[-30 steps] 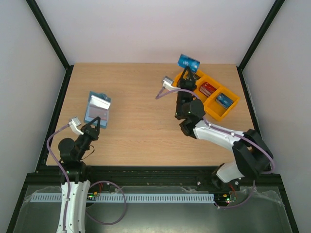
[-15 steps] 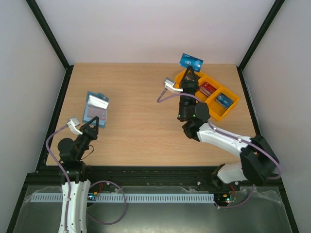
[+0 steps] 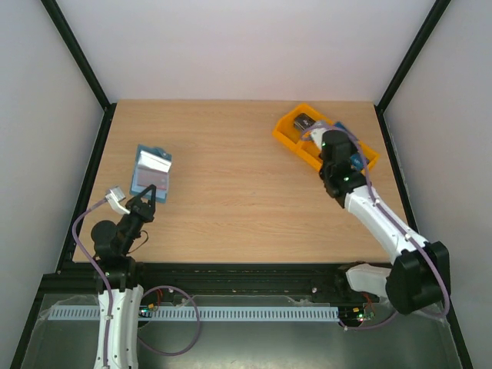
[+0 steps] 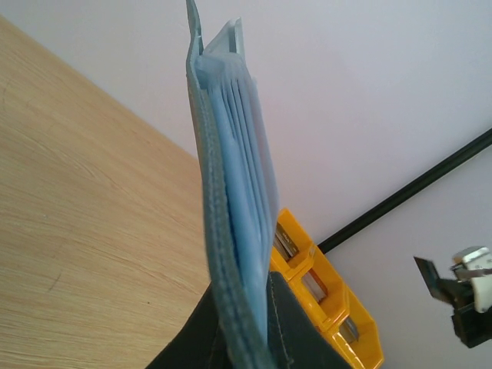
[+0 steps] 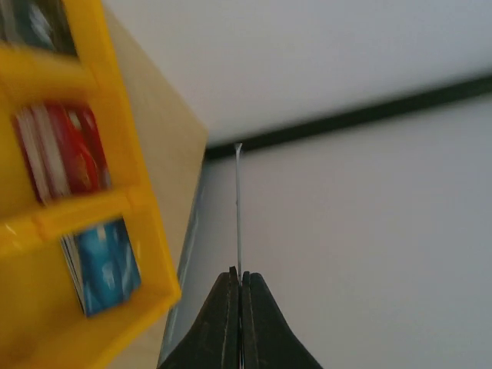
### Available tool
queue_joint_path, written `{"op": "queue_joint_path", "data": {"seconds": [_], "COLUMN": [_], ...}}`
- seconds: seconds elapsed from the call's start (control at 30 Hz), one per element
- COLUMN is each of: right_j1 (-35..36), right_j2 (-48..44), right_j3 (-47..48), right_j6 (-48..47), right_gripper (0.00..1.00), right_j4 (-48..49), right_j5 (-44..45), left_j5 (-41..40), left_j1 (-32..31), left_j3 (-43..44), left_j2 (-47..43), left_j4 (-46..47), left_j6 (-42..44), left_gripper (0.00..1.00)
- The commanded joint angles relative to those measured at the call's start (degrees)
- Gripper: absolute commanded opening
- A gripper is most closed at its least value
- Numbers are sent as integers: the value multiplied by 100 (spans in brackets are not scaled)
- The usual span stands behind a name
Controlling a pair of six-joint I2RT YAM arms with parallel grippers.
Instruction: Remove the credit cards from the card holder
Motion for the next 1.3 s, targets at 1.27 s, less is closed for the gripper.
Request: {"op": "queue_joint_path", "data": {"seconds": [1.27], "right_j1": [-2488], "right_j2": [1669], "right_j3": [415], "right_j6": [1322], "right_gripper": [2], "right_j4": [-901], "right_j5": [-858], "left_j5": [423], "left_j1": [88], "left_j3": [-259], "left_j2": [-355], "left_j4": [500], "left_j6": [-401], "left_gripper": [2]}}
